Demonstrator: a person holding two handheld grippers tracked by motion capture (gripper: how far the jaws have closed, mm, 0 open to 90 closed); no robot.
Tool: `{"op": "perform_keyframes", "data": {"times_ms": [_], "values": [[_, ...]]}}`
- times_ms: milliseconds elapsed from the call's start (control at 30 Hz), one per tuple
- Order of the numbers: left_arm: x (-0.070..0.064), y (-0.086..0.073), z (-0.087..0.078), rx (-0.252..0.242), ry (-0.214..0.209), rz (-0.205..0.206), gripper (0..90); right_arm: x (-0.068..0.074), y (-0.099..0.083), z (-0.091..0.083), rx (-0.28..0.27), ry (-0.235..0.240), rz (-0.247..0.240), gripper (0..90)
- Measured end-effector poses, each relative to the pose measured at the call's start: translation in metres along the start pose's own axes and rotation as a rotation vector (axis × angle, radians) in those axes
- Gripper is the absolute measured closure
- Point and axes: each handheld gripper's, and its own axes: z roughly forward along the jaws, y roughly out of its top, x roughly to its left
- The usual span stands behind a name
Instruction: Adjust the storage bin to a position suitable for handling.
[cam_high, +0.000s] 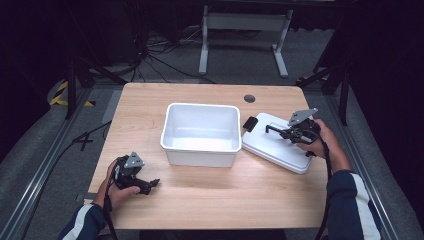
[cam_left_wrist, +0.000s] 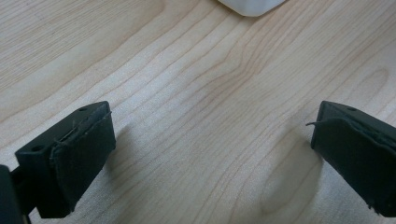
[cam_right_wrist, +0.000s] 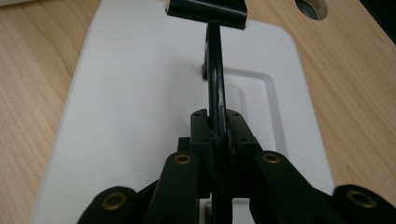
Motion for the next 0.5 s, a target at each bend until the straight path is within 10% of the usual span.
{"op": "perform_keyframes", "data": {"times_ms": [500], "values": [[0.0,0.0,0.0,-0.002,0.002,0.004,0.2,-0.002,-0.015,0.012,0.015,-0.013,0.061,83.1]]}}
